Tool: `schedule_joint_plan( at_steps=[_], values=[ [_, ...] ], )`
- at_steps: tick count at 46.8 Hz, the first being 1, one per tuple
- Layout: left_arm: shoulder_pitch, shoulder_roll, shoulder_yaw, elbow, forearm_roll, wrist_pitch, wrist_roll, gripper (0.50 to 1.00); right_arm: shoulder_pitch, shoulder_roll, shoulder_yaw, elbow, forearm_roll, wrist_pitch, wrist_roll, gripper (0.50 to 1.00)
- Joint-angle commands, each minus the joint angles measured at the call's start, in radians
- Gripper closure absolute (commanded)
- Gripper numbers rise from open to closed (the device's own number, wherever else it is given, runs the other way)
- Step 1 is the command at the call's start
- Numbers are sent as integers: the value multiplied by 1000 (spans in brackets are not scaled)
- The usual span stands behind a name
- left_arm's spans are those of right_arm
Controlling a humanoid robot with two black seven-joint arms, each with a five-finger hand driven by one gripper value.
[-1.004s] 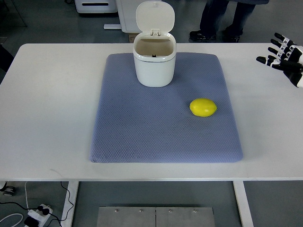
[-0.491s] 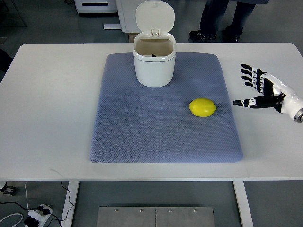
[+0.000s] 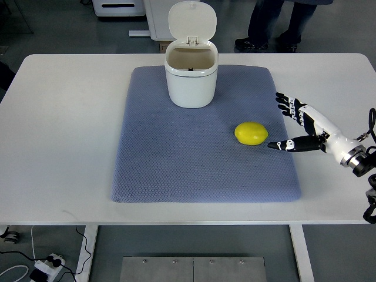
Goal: Put lemon in trash with right hand
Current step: 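Move the open right hand toward the yellow lemon on the mat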
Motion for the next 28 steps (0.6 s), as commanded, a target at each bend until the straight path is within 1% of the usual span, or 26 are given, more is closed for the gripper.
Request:
schedule_joint_plan(
  at_steps=[1, 5, 17, 28],
  values=[
    [0, 0, 1, 0, -1, 0, 0, 500, 3, 20, -1, -3, 5, -13, -4, 500],
    [0, 0, 0, 0, 0, 0, 0, 500, 8, 40, -19, -11, 1, -36, 0, 500],
    [0, 0, 0, 0, 0, 0, 0, 500, 83, 89, -145, -60, -2, -102, 26, 500],
    [0, 0, 0, 0, 0, 0, 0, 500, 102, 107, -180, -88, 1, -107, 31, 504]
  ],
)
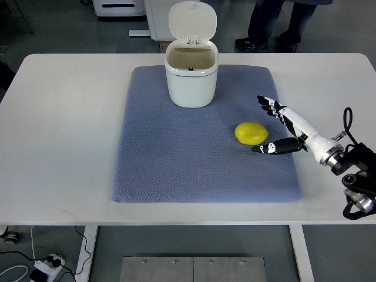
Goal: Put lemon in trash with right hand
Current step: 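Move the open right hand toward the yellow lemon on the mat, then close the right hand fingers around the yellow lemon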
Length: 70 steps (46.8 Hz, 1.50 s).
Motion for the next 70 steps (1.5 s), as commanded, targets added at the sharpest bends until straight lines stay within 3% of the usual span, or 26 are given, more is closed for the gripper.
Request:
schedule_joint_plan(
  at_steps=[1, 5, 10, 14, 23, 27, 38, 44, 64, 70],
  values=[
    [0, 0, -1, 0, 0, 0, 0, 500, 0, 2, -3, -1, -1, 0, -2, 505],
    [0, 0, -1, 0, 0, 0, 0, 500, 3, 2, -17, -7, -1, 0, -3, 519],
    [0, 0, -1, 0, 0, 0, 0, 500, 36, 19, -68, -26, 4, -1, -3, 586],
    [0, 0, -1, 0, 0, 0, 0, 500, 45, 30, -91, -43, 8, -11, -3, 609],
    [0, 0, -1, 0, 0, 0, 0, 500, 59, 50, -94, -57, 10, -12, -6, 630],
    [0, 0, 1, 0, 0, 0, 0, 500, 59, 62, -95, -69, 10, -12, -8, 661],
    [0, 0, -1, 0, 0, 0, 0, 500, 65, 77, -118, -80, 10, -12, -5, 668],
    [0, 0, -1, 0, 0, 0, 0, 500, 68, 79, -123, -80, 10, -12, -3, 712],
    [0, 0, -1, 0, 0, 0, 0, 500, 88, 79, -172, -80, 10, -34, -2, 929],
    [0, 0, -1, 0, -1, 0, 0, 500, 97, 80, -172, -80, 17, -34, -3, 956]
  ],
)
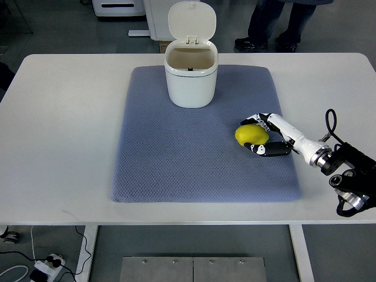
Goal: Put lemon in trash with right hand
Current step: 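Close the right hand fingers around the yellow lemon, then lift the lemon with the right hand and carry it over the white bin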
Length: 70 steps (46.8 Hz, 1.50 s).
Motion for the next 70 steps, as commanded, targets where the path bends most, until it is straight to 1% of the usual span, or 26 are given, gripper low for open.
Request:
schedule_joint_plan(
  at_steps=[1, 11, 14, 18, 38, 44, 60, 70],
  values=[
    [0, 0, 0, 0, -1, 0, 0, 500, 3, 0, 0, 0, 9, 0, -1, 961],
    [0, 0, 0, 0, 0, 0, 0, 500, 17, -1, 2, 3, 23, 0, 1, 967],
    [0, 0, 0, 0, 0, 0, 0, 500, 28, -4, 2, 6, 33, 0, 1, 990],
    [0, 0, 0, 0, 0, 0, 0, 500, 49, -13, 3, 9, 50, 0, 2, 996],
    [0, 0, 0, 0, 0, 0, 0, 500, 199, -105, 6, 42, 139, 20, 2, 990],
    [0, 0, 2, 0, 0, 0, 0, 500, 247, -116, 6, 43, 179, 46, -1, 988],
    [0, 0, 0, 0, -1, 0, 0, 500, 331, -101, 2, 48, 250, 52, -15, 982],
    [0, 0, 2, 0, 0, 0, 0, 500, 367, -46, 2, 40, 265, 52, -33, 975]
  ],
)
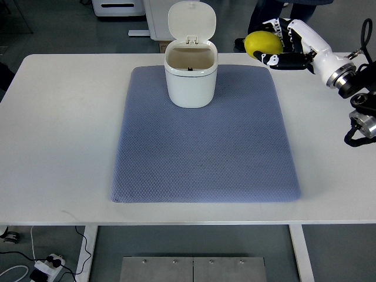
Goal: Put lemon in trash with right hand
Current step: 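Lift the lemon with the right hand and carry it over the white bin, then lower the lemon into the bin opening and open the right hand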
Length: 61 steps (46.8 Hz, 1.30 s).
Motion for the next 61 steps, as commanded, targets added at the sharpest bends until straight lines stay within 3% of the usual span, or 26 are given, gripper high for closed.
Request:
schedule_joint_plan(
  at_steps=[1, 13, 39, 51, 61],
  values=[
    [0, 0, 1, 0, 1, 0, 0, 500, 7, 24, 0, -7, 3, 0, -8, 975],
    [0, 0, 1, 0, 1, 0, 0, 500, 42, 144, -4, -72, 29, 1, -37, 973],
    [0, 0, 0, 0, 1, 0, 0, 500, 40, 453, -3, -461, 31, 136, -99, 971],
    [0, 0, 0, 0, 1, 0, 0, 500, 33, 516, -1, -550, 31, 161, -119, 967],
    [0, 0, 0, 0, 1, 0, 0, 500, 31, 555, 0, -601, 29, 172, -140, 934]
  ],
)
